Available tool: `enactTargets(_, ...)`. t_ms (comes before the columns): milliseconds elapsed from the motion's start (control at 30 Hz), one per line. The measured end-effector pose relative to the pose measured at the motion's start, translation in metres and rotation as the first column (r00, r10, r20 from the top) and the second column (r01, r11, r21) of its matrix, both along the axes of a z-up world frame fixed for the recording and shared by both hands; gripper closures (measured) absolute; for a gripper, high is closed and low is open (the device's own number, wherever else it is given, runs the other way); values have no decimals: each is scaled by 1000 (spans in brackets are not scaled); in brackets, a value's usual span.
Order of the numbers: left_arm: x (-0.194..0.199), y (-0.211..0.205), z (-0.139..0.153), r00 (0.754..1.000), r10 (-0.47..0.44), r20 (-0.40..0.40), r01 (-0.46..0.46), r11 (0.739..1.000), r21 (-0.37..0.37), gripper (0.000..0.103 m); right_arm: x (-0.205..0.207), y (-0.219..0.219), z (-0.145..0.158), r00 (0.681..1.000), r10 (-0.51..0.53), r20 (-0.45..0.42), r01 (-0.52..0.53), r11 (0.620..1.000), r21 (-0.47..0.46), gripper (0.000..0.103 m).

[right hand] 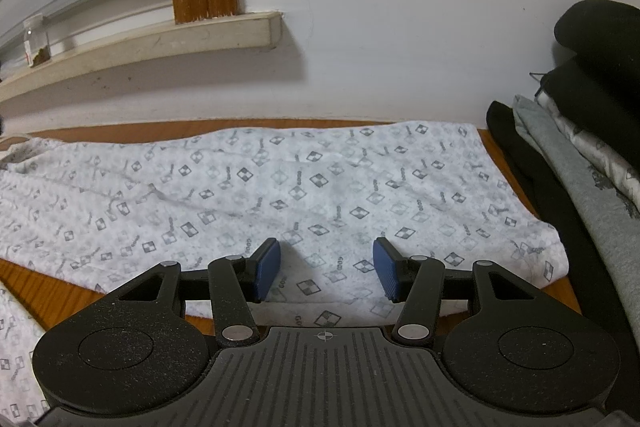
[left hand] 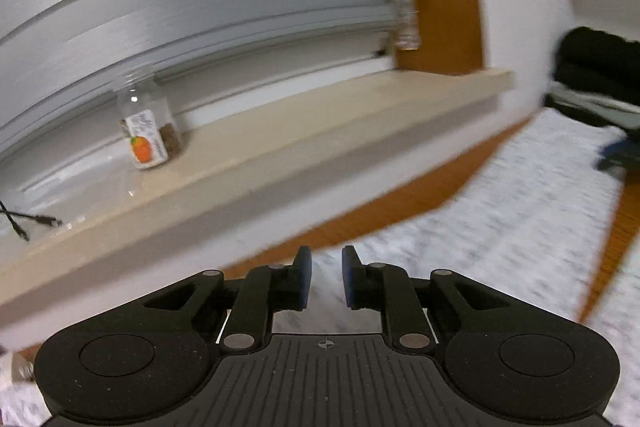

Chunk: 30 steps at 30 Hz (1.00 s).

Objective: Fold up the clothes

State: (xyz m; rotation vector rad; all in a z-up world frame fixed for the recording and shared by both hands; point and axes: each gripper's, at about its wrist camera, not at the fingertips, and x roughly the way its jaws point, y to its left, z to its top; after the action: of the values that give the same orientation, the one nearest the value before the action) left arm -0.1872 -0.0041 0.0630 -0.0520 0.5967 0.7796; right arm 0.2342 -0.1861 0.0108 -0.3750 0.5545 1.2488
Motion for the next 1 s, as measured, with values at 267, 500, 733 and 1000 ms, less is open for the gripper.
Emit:
enactTargets(267,-8,-75,-14,989,-143,-42,141,989,-52,60,4,-3,1,999,-46,-9,47,999,11,51)
enactTargets(500,-3,-97,-30,971,-203,-124,195,978,-70,59,25,-24,7,981,-162,-108,172,981,92,52)
enactTargets(733,2,-94,-35,963,-204,-177,202,979,-28,83,47,-55,14,953,-227,-202,244,968,60,64)
enactTargets(1000,-9,-80,-23,987,-145,-64,144,989,-15,100,71,-71,0,895,-329,-302,352,936,25,64)
